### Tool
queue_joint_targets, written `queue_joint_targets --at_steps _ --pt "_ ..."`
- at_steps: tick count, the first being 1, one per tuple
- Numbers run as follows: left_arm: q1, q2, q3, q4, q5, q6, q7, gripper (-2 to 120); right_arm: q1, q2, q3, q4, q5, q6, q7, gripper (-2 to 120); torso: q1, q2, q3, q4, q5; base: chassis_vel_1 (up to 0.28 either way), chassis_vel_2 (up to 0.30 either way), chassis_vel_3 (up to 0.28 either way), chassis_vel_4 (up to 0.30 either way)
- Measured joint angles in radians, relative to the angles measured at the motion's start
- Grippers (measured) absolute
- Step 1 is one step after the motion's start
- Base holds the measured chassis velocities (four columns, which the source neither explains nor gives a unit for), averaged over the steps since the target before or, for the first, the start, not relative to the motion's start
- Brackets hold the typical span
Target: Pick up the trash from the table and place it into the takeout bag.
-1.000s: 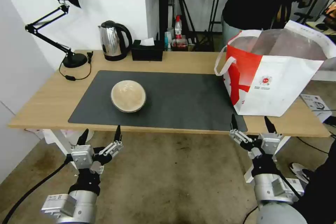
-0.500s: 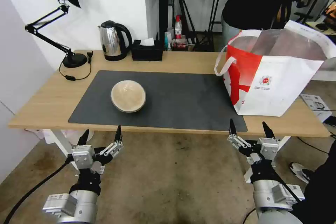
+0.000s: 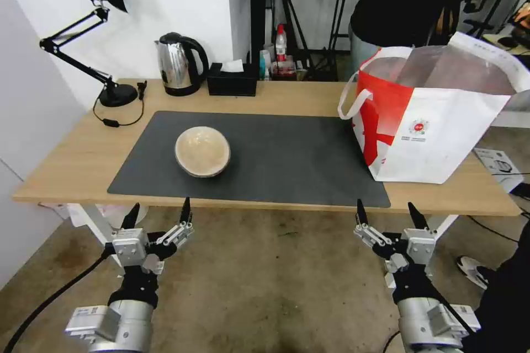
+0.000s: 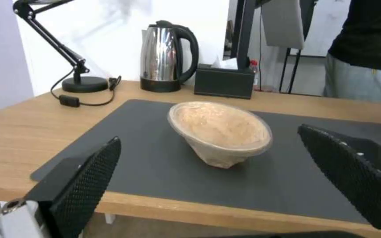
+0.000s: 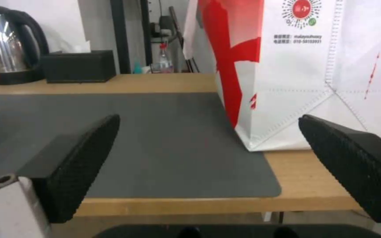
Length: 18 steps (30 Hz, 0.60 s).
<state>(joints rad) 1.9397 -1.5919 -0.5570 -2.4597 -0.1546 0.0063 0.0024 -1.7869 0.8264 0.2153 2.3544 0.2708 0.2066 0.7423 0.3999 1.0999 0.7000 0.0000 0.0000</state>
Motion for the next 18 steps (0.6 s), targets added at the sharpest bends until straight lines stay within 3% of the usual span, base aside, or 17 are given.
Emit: queue_joint_targets --at_steps 18 --pt "-0.004 0.0 -0.001 -0.002 -0.011 0.0 -0.008 100 -0.036 0.0 -0.006 0.01 -0.012 -0.003 -0.009 100 0.0 0.0 0.0 0.0 0.0001 0.0 0.0 0.0 0.0"
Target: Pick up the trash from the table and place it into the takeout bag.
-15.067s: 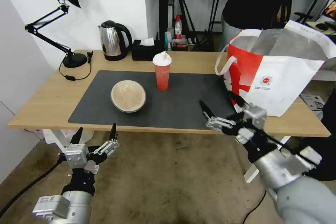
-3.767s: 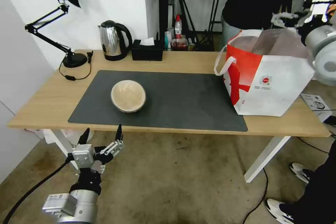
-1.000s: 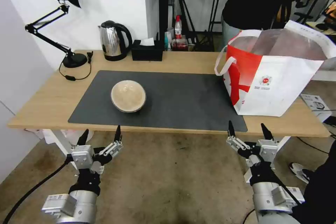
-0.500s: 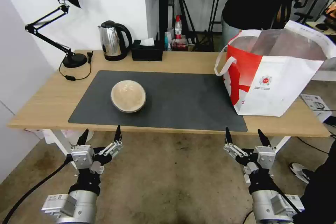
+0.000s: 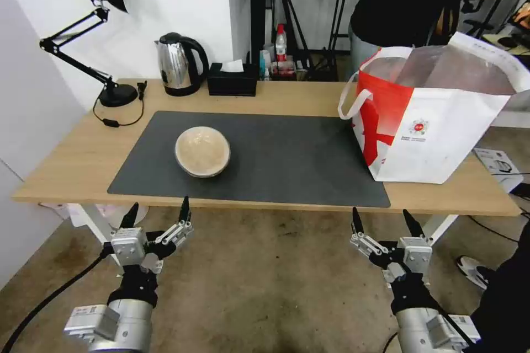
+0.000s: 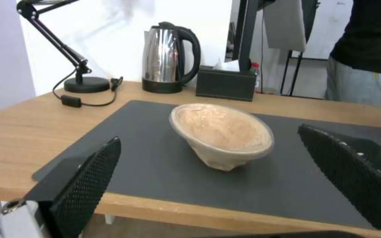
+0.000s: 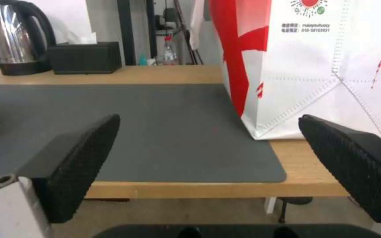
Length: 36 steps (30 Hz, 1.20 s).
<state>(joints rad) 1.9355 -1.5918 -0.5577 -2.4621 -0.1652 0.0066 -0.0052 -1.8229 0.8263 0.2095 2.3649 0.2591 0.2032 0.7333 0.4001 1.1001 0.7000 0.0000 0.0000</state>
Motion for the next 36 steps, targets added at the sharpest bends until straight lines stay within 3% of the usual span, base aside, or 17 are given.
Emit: queue_joint_targets --at_steps 29,36 --pt "0.007 0.002 -0.006 -0.009 -0.006 0.001 0.004 100 -0.008 0.005 -0.007 -0.001 0.008 -0.003 -0.003 100 0.0 0.0 0.0 0.0 -0.0001 0.0 0.0 0.0 0.0" --pt "-0.006 0.032 -0.032 -0.036 -0.04 0.02 0.0 100 -0.008 0.005 -0.007 -0.002 0.009 -0.004 -0.003 100 0.0 0.0 0.0 0.0001 0.0 0.0 0.0 0.0 0.0"
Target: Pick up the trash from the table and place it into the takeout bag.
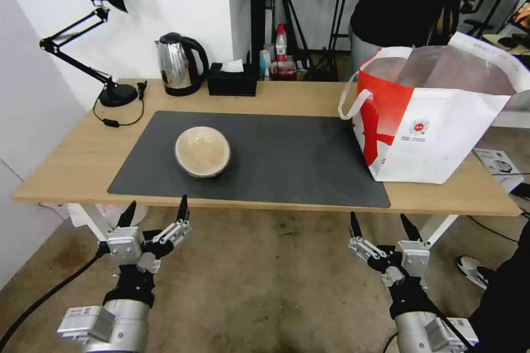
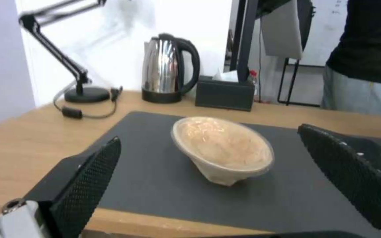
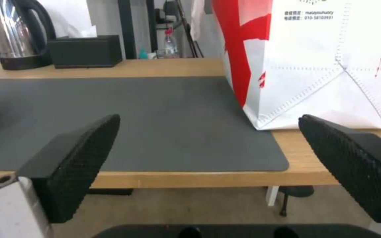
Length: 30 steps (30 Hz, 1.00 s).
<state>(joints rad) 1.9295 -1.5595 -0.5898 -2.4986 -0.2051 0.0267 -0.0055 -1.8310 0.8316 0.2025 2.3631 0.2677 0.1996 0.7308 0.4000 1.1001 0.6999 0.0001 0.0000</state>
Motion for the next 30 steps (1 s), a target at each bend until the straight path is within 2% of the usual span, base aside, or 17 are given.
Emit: queue_joint_targets --at_steps 1,3,6,8,11,12,16,17,21,22,25,26,27,30 --pt "0.0 0.0 0.0 0.0 0.0 0.0 0.0 100 0.0 0.0 0.0 0.0 0.0 0.0 0.0 100 0.0 0.0 0.0 0.0 0.0 0.0 0.0 0.0 0.0" --pt "-0.012 0.022 -0.012 -0.001 -0.067 0.031 -0.011 100 0.0 0.0 0.0 0.0 0.0 0.0 0.0 100 0.0 0.0 0.0 0.0 -0.0002 0.0 0.0 0.0 0.0" --pt "-0.046 0.122 -0.036 -0.001 -0.257 0.079 -0.053 100 0.0 0.0 0.0 -0.001 0.0 0.0 0.0 100 0.0 0.0 0.0 -0.0002 -0.0002 0.0 0.0 0.0 0.0" --pt "-0.053 0.142 -0.04 -0.001 -0.287 0.082 -0.063 100 0.0 0.0 0.0 -0.001 0.0 0.0 0.0 100 0.0 0.0 0.0 -0.0001 -0.0003 0.0 0.0 0.0 0.0" --pt "-0.089 0.235 -0.071 -0.003 -0.421 0.112 -0.131 100 0.0 0.0 0.0 -0.001 0.0 0.0 0.0 100 0.0 0.0 0.0 0.0 -0.0001 0.0 0.0 0.0 0.0" --pt "-0.089 0.235 -0.071 -0.003 -0.421 0.112 -0.131 100 0.0 0.0 0.0 -0.001 0.0 0.0 0.0 100 0.0 0.0 0.0 0.0 -0.0001 0.0 0.0 0.0 0.0" --pt "-0.161 0.355 -0.086 -0.003 -0.649 0.163 -0.243 100 0.0 0.0 0.0 -0.001 0.0 0.0 0.0 100 0.0 0.0 0.0 -0.0002 -0.0003 0.0 0.0 0.0 0.0" --pt "-0.161 0.355 -0.086 -0.003 -0.649 0.163 -0.243 100 0.0 0.0 0.0 -0.001 0.0 0.0 0.0 100 0.0 0.0 0.0 -0.0002 -0.0003 0.0 0.0 0.0 0.0" --pt "-0.218 0.462 -0.141 -0.003 -0.915 0.2 -0.348 100 0.0 0.0 0.0 -0.001 0.0 0.0 0.0 100 0.0 0.0 0.0 0.0 -0.0002 0.0 0.0 0.0 0.0" --pt "-0.218 0.462 -0.141 -0.003 -0.915 0.2 -0.348 100 0.0 0.0 0.0 -0.001 0.0 0.0 0.0 100 0.0 0.0 0.0 0.0 -0.0002 0.0 0.0 0.0 0.0" --pt "-0.281 0.515 -0.193 -0.003 -1.1 0.239 -0.424 100 0.0 0.0 0.0 -0.001 0.0 0.0 0.0 100 0.0 0.0 0.0 -0.0001 -0.0003 0.0 0.0 0.0 0.0" --pt "-0.309 0.539 -0.216 -0.003 -1.215 0.258 -0.469 100 0.0 0.0 0.0 -0.001 0.0 0.0 0.0 100 0.0 0.0 0.0 0.0 -0.0001 0.0 0.0 0.0 0.0" --pt "-0.309 0.539 -0.216 -0.003 -1.215 0.258 -0.469 100 0.0 0.0 0.0 -0.001 0.0 0.0 0.0 100 0.0 0.0 0.0 0.0 -0.0001 0.0 0.0 0.0 0.0" --pt "-0.379 0.6 -0.251 0.039 -1.453 0.3 -0.582 100 0.0 0.0 0.0 -0.001 0.0 0.0 0.0 100 0.0 0.0 0.0 -0.0004 0.0 0.0 0.0 0.0 0.0"
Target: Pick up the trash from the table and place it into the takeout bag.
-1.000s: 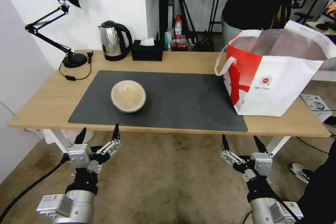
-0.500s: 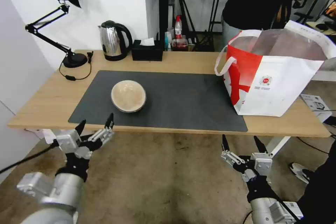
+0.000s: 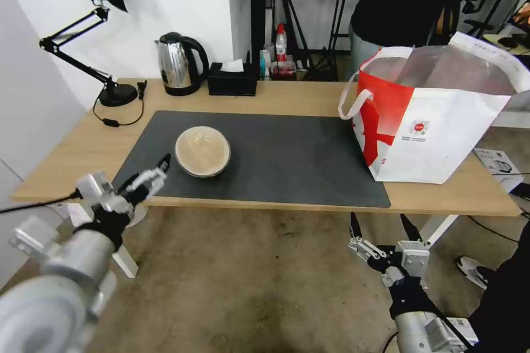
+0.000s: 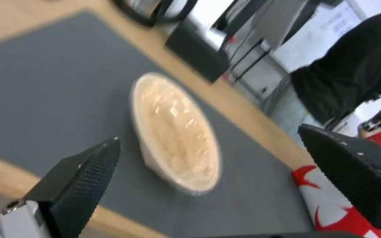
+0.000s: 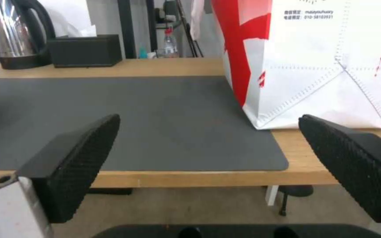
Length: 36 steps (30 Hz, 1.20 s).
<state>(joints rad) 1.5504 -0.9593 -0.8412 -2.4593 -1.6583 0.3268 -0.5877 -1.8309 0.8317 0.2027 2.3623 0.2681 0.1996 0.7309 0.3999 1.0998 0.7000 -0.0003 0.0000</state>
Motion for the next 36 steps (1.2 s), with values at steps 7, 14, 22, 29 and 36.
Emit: queue_joint_targets --at_steps 7,14,22,29,36 --pt "-0.135 0.046 0.006 0.158 -0.263 0.08 -0.13 100 0.0 0.0 0.0 0.0 0.0 0.0 0.0 100 0.0 0.0 0.0 0.0003 -0.0003 0.0 0.0 0.0 0.0" --pt "-0.166 0.06 0.023 0.176 -0.273 0.093 -0.17 100 0.0 0.0 0.0 0.0 0.0 0.0 0.0 100 0.0 0.0 0.0 0.0004 0.0001 0.0 0.0 0.0 0.0" --pt "-0.194 0.1 0.034 0.16 -0.3 0.108 -0.235 100 0.0 0.0 0.0 0.0 0.0 0.0 0.0 100 0.0 0.0 0.0 0.0004 0.0001 0.0 0.0 0.0 0.0" --pt "-0.256 0.143 0.081 0.165 -0.321 0.107 -0.287 100 0.0 0.0 0.0 0.0 0.0 0.0 0.0 100 0.0 0.0 0.0 0.0003 0.0 0.0 0.0 0.0 0.0" --pt "-0.383 0.23 0.154 0.222 -0.376 0.105 -0.314 100 0.0 0.0 0.0 0.0 0.0 0.0 0.0 100 0.0 0.0 0.0 0.0002 0.0001 0.0 0.0 0.0 0.0"
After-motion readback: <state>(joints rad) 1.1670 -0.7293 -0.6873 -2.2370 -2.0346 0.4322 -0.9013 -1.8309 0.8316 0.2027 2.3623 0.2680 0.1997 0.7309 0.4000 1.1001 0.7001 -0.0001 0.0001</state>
